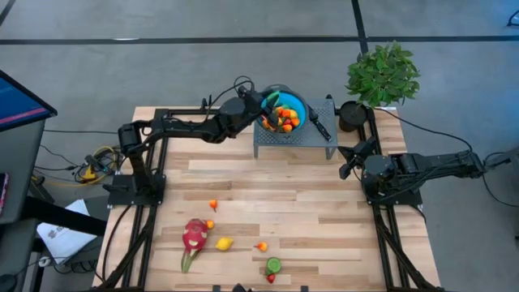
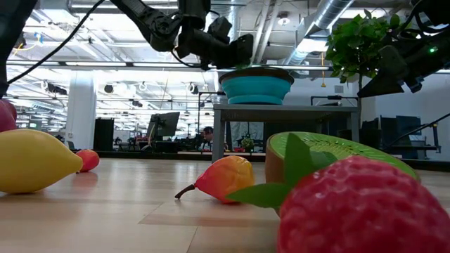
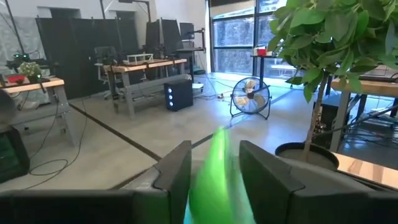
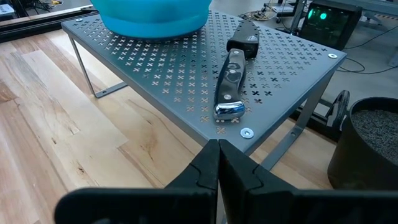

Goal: Pick & Place Fruit
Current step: Put the green pear into the strainer bowl, then put the top yellow pear into the strainer bowl

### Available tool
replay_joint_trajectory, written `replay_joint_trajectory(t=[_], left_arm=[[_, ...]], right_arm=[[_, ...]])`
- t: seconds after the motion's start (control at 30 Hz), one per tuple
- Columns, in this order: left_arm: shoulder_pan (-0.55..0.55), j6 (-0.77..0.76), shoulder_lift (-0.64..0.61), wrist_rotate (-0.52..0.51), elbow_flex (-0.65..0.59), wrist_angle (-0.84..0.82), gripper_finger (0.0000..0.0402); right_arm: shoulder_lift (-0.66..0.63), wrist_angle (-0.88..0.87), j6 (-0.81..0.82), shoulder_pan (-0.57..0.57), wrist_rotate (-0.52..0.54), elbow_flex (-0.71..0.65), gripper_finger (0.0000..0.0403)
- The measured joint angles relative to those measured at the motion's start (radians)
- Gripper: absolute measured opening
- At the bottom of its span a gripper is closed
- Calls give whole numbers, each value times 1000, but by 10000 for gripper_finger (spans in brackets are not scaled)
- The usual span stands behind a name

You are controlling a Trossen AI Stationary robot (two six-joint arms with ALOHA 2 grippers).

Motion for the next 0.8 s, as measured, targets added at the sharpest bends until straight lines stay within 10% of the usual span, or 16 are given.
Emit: replay_joint_trajectory(t=[0.37, 0.8], left_arm=[[-26, -1, 0, 3, 0, 4, 206], [-181, -1, -50, 3, -2, -6, 98]], right_arm=[[0, -1, 0, 0, 0, 0, 0], [0, -1, 0, 0, 0, 0, 0]])
